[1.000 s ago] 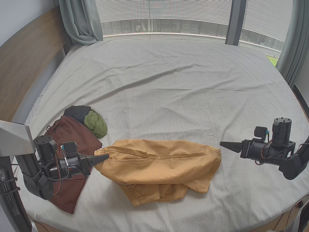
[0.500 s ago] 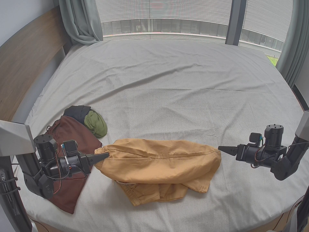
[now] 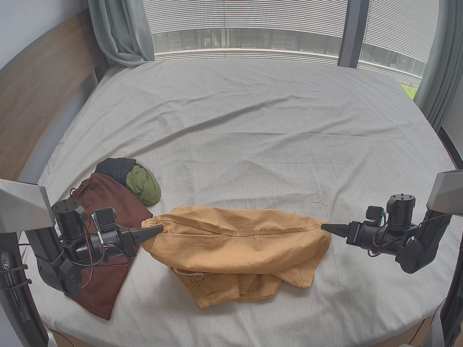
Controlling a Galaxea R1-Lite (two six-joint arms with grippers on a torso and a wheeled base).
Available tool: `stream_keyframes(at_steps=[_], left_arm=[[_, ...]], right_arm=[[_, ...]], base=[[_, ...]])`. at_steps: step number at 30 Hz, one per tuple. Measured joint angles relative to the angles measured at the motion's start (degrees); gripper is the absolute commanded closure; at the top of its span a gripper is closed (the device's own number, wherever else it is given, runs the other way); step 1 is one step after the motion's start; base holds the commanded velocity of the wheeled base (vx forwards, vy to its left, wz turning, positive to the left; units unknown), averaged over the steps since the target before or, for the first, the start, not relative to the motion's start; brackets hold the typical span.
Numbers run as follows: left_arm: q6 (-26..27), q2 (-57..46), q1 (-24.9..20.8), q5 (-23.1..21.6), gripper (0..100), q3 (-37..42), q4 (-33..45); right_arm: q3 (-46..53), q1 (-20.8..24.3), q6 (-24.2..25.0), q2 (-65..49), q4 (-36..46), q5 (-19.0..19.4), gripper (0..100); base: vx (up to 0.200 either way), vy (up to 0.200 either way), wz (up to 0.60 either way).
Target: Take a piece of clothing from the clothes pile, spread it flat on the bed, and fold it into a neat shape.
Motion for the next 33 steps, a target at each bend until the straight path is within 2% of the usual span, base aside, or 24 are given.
stream_keyframes(at_steps=[7,21,29,33], left_arm=[[-0.60,0.13,0.10,0.02,100,-0.63,0.02],[-0.62,0.18,0.11,-0.04,100,-0.79,0.02],[-0.68,0.18,0.13,-0.04,100,-0.83,0.00],[-0.71,0.18,0.13,-0.04,100,-0.83,0.00]], right_arm=[[-1.07,0.02,0.22,2.97,-0.87,0.13,0],[-0.99,1.85,4.28,10.22,-14.31,1.48,0],[0.00,2.21,8.61,11.59,-18.47,5.72,0],[1.07,2.16,8.96,11.29,-18.91,8.24,0]], base=[[0.000,0.000,0.00],[0.000,0.000,0.00],[0.000,0.000,0.00],[0.000,0.000,0.00]])
